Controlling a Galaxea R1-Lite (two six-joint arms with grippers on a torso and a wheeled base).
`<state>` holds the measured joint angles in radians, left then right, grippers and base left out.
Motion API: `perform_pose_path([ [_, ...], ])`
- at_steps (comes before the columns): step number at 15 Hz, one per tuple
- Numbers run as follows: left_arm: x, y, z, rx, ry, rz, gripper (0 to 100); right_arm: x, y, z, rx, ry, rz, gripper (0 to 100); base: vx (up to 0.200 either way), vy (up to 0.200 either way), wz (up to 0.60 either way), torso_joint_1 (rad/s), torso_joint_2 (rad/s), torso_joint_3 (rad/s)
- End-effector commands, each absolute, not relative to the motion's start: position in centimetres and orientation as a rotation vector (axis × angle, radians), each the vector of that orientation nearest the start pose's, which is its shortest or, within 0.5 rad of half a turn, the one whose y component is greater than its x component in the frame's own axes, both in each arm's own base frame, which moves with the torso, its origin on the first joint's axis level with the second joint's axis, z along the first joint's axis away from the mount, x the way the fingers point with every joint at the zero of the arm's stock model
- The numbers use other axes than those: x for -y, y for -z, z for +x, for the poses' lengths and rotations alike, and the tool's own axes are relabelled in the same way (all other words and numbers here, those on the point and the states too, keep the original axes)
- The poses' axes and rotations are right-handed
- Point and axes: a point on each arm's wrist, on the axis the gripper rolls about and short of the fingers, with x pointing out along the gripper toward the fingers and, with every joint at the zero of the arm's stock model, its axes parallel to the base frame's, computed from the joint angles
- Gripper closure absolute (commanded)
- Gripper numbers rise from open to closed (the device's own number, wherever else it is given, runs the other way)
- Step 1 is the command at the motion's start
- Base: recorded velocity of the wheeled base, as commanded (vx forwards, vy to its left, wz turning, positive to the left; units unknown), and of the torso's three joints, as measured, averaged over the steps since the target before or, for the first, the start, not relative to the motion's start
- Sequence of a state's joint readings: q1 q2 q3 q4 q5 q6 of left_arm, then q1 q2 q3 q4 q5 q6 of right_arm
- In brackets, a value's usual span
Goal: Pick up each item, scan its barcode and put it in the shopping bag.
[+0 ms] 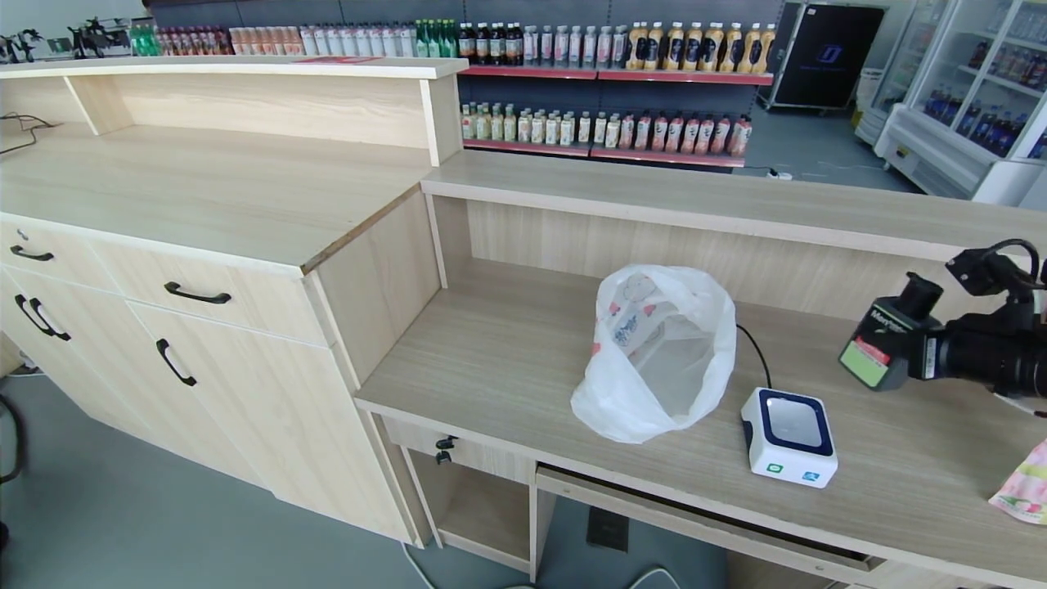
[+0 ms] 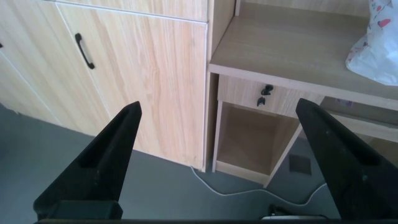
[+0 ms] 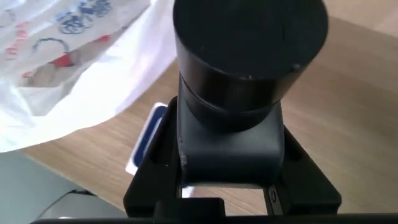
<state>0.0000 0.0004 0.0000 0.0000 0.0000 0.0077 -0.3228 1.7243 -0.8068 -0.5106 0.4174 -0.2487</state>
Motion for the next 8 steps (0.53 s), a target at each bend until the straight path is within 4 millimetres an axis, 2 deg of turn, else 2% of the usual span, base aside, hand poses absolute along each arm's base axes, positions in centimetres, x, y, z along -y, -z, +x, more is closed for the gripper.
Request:
perform_pose_path([
  [1, 0.0, -7.5, -2.3, 0.0, 0.0, 0.008, 0, 8.3, -20.5, 22.5, -0.28, 0.106, -0.334, 100, 0.0, 0.0, 0.0, 0.0, 0.0, 0.0],
  [2, 0.0, -7.5, -2.3, 0.0, 0.0, 0.008, 0, 7.8, -20.7, 21.1, -0.253, 0.112, -0.367, 100, 0.0, 0.0, 0.0, 0.0, 0.0, 0.0],
  [3, 0.0, -7.5, -2.3, 0.0, 0.0, 0.008, 0, 7.8, -21.0, 21.0, -0.223, 0.119, -0.379, 100, 0.0, 0.0, 0.6, 0.007, 0.0, 0.002],
  [5, 0.0, -7.5, -2.3, 0.0, 0.0, 0.008, 0, 7.6, -21.5, 22.0, -0.154, 0.117, -0.425, 100, 0.0, 0.0, 0.6, -0.002, 0.0, 0.002],
  [8, 0.0, -7.5, -2.3, 0.0, 0.0, 0.008, 0, 5.9, -21.6, 27.6, -0.074, 0.142, -0.452, 100, 0.0, 0.0, 0.6, 0.007, 0.0, 0.002],
])
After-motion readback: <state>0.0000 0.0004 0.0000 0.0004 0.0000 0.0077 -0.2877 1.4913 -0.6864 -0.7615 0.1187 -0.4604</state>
